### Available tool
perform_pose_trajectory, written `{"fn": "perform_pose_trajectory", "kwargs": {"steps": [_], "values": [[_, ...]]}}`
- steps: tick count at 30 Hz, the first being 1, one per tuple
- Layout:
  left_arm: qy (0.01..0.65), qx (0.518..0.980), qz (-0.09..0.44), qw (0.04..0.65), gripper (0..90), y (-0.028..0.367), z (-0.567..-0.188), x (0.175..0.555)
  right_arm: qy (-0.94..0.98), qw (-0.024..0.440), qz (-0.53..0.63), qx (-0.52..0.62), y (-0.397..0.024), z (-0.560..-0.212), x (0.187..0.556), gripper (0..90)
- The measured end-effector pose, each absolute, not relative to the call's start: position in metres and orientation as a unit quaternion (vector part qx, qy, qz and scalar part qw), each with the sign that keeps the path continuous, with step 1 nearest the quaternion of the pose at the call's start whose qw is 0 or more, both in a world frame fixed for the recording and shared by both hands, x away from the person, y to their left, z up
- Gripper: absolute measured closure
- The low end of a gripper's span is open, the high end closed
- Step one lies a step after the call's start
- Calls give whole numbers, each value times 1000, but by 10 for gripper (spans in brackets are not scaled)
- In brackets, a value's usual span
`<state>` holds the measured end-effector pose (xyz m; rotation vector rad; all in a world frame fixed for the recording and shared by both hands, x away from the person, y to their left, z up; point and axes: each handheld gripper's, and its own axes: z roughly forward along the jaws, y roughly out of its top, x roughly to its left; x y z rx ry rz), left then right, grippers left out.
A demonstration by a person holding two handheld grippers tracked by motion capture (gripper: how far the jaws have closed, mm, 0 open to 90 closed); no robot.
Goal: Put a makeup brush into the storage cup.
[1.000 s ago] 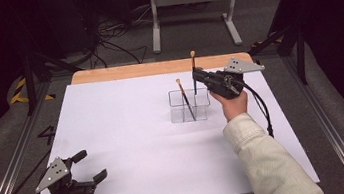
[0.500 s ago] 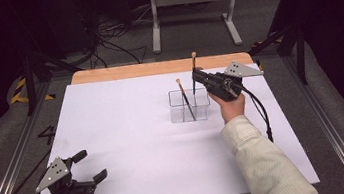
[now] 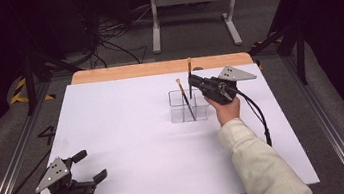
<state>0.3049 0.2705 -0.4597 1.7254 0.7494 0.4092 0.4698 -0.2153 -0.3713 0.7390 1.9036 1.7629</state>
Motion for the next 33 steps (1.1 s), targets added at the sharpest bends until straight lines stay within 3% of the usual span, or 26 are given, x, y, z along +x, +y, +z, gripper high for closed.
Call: {"fn": "perform_pose_trajectory", "kwargs": {"steps": [33], "values": [[319,735,174,572,6,271,-459,305,714,182,616,280,-206,-394,473,829]]}}
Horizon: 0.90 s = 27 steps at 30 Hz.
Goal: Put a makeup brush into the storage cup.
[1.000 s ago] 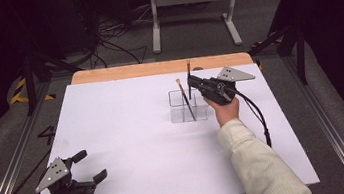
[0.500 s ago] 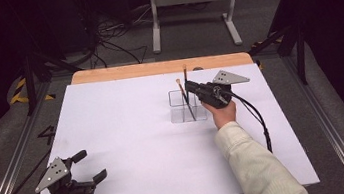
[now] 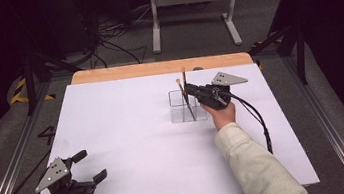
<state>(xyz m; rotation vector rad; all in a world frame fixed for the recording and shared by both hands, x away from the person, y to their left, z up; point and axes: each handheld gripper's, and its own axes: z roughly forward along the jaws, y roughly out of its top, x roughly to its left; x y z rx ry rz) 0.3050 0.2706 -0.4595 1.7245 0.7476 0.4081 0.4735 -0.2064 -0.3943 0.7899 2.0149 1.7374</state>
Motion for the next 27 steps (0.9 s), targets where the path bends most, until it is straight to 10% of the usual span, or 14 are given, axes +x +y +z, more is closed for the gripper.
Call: {"fn": "perform_pose_trajectory", "kwargs": {"steps": [9,27], "values": [[318,736,172,573,7,270,-460,306,721,176,610,279,-205,-396,474,822],[317,736,171,574,7,268,-459,307,741,200,583,267,-223,-366,450,163]]}}
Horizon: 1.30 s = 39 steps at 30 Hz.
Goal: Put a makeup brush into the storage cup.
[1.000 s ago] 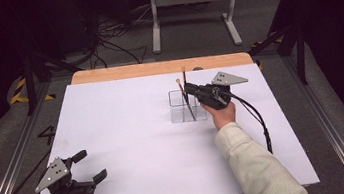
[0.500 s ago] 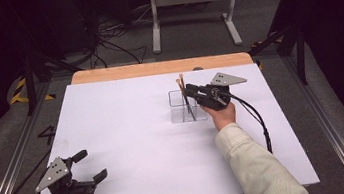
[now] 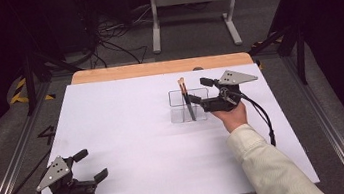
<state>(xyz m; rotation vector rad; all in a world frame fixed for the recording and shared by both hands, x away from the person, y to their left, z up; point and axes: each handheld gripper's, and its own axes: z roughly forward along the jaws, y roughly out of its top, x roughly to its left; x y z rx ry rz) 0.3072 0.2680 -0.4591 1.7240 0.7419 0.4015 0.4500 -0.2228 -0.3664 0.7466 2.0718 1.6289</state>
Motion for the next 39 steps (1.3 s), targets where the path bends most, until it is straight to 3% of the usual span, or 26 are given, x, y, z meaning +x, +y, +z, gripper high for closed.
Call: {"fn": "perform_pose_trajectory", "kwargs": {"steps": [9,19,39], "values": [[312,738,169,574,7,266,-457,309,745,220,579,248,-239,-355,419,42],[308,736,166,579,6,261,-457,313,744,222,582,242,-263,-354,393,31],[303,738,165,580,6,258,-456,317,749,215,568,264,-309,-384,364,5]]}}
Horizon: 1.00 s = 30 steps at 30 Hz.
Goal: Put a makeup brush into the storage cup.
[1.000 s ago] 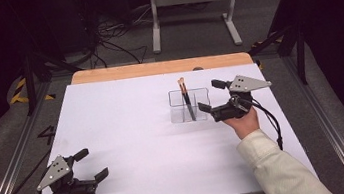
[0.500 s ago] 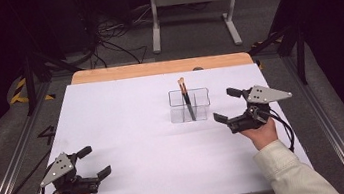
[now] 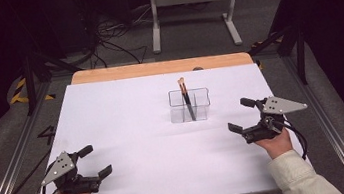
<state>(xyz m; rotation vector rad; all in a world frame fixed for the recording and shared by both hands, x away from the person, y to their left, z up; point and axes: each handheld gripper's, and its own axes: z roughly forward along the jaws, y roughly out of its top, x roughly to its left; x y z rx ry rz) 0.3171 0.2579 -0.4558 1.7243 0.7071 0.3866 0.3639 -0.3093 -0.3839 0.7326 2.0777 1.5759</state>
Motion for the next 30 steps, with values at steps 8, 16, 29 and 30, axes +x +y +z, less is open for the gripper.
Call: {"fn": "perform_pose_trajectory", "kwargs": {"steps": [8,16,29,30], "values": [[303,737,163,582,6,256,-456,320,750,217,566,265,-316,-397,357,0],[301,738,162,582,6,256,-456,321,745,220,573,262,-320,-415,348,0],[295,738,162,585,6,256,-455,320,732,241,580,265,-322,-434,340,1],[293,738,162,585,6,257,-455,320,726,242,585,269,-323,-436,339,1]]}}
